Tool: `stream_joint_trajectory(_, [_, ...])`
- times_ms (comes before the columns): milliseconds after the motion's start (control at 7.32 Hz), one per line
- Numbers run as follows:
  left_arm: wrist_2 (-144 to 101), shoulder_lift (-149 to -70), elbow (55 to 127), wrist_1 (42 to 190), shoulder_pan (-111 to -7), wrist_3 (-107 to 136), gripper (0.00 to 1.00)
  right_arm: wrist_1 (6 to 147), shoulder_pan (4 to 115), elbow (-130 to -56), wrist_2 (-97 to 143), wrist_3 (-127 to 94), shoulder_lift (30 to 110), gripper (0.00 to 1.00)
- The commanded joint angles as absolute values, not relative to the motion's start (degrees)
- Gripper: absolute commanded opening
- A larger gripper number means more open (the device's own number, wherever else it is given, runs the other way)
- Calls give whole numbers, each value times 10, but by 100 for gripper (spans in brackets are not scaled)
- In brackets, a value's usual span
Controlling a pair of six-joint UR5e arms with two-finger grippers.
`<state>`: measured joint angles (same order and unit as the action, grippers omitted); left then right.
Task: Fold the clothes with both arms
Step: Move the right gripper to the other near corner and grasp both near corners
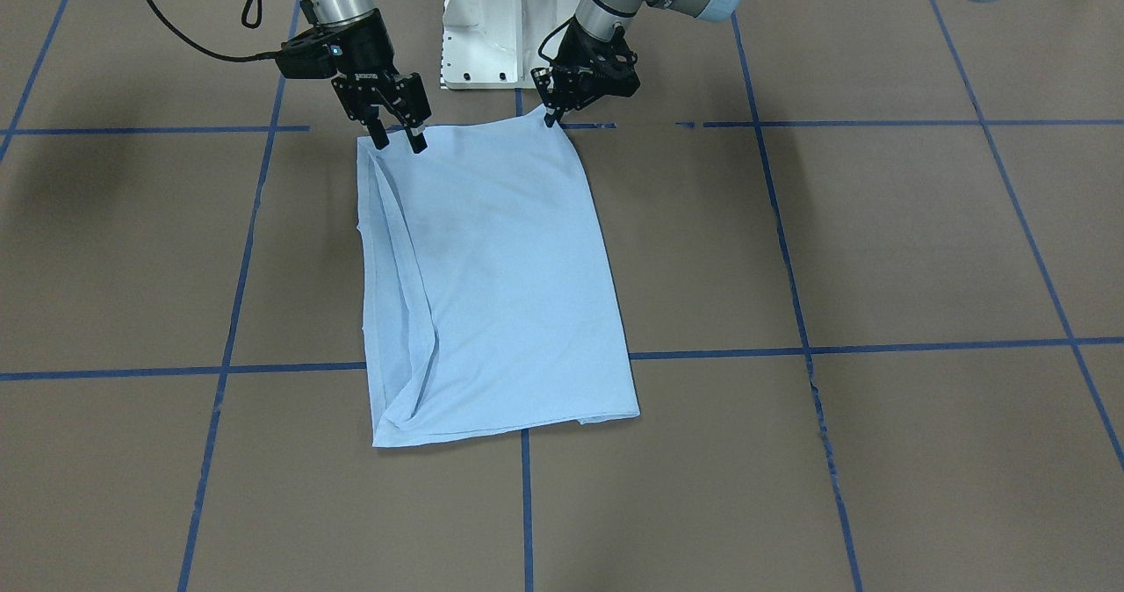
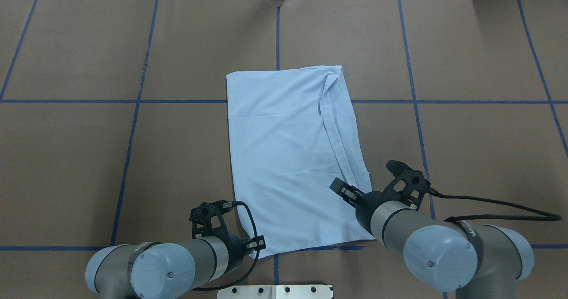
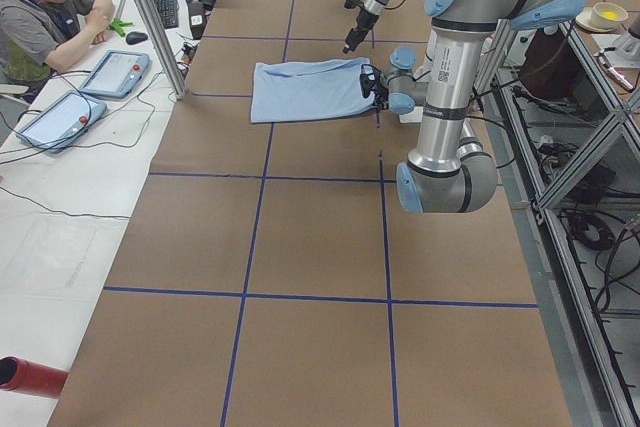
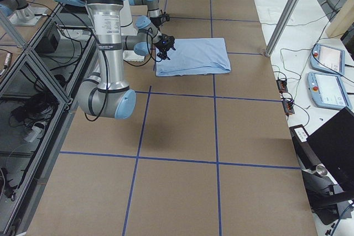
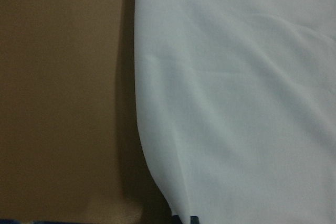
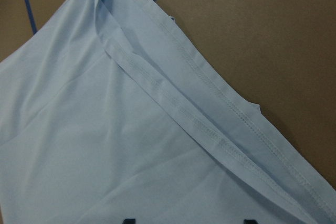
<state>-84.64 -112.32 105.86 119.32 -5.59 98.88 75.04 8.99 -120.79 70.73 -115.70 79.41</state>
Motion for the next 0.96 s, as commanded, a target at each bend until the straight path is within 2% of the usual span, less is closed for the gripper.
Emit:
stream_joint_trajectory(0, [-846, -1123, 1059, 1194, -55, 989, 0, 836, 65, -1205, 700, -1200, 777, 80])
stream_joint_trajectory(273, [-846, -1123, 1059, 1194, -55, 989, 0, 891, 30, -1202, 698, -1234, 770, 81])
stream_joint_trajectory(819, [-845, -1123, 1059, 1194, -56, 988, 0, 896, 21, -1142, 692, -1251, 735, 79])
